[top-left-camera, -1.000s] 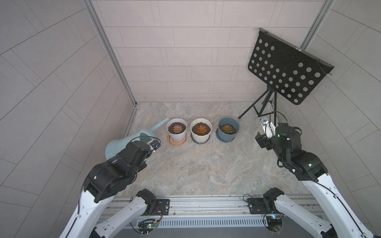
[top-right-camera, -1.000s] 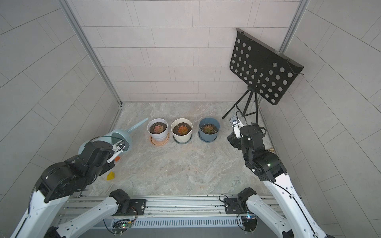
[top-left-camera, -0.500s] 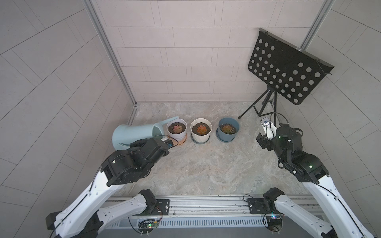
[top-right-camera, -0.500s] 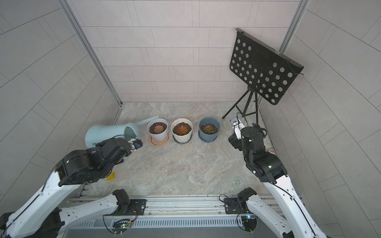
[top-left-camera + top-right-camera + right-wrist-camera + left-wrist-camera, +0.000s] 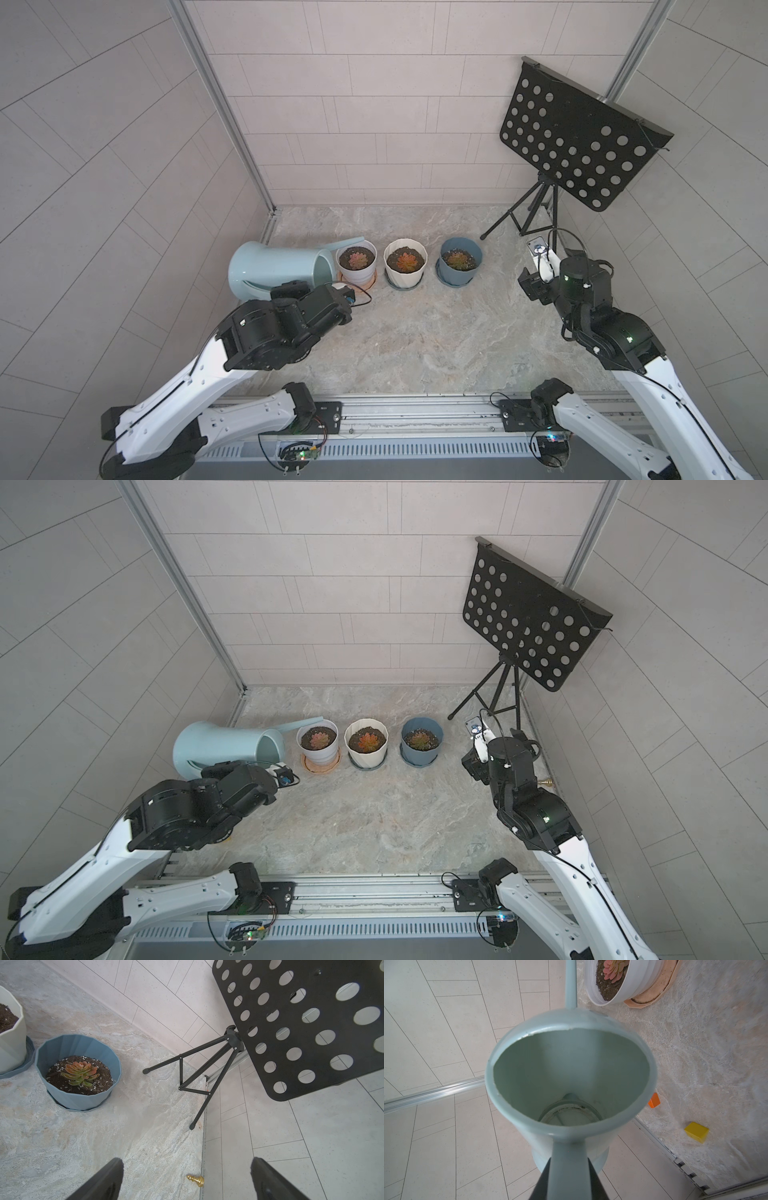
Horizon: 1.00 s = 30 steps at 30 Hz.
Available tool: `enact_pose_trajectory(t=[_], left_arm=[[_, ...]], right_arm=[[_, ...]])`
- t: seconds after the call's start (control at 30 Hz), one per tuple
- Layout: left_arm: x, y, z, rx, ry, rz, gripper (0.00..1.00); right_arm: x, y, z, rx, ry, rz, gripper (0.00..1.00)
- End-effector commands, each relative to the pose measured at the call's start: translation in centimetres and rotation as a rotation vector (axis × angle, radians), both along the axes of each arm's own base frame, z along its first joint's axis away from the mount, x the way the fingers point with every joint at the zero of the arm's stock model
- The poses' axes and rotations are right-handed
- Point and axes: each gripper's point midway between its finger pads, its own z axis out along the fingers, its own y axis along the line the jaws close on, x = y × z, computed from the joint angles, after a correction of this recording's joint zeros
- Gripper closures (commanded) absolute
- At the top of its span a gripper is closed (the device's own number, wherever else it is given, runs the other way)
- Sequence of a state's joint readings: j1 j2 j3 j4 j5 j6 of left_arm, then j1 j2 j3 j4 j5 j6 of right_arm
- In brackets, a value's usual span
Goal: Water the succulent around the soil edge
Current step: Water the soil of the potted plant with water.
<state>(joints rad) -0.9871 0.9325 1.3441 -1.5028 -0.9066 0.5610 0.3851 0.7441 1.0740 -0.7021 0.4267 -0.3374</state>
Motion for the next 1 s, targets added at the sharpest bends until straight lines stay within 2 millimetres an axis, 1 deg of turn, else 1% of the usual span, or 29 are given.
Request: enact_pose_trajectory(t=[0.0,0.13,0.33,0.63,0.97], left_arm=[[0.1,0.6,0.2,0.048,-0.031,0.025,1.00],[0.6,0.0,-0.4,0.064,-0.034,0.026,1.00],[1.3,-0.7,-0.4,0.077,-0.049,0.027,1.00],[1.9,-2.0,-1.7,0.073,-0.040,0.014,1.00],[2.3,-1.8,-2.5,0.099,-0.026,0.023,1.00]], right_arm=[[-0.1,-0.3,0.3,0.003,-0.018,-0.015,0.00],[-0.1,-0.3,0.2,0.004,-0.017,-0.014,0.00],[-0.2,-0.3,0.2,0.005,-0.018,-0.012,0.00],[-0.2,-0.3,0.2,0.002,-0.018,-0.010,0.00],[-0.3,-0.3,0.2,0.002,-0.021,-0.010,0.00]])
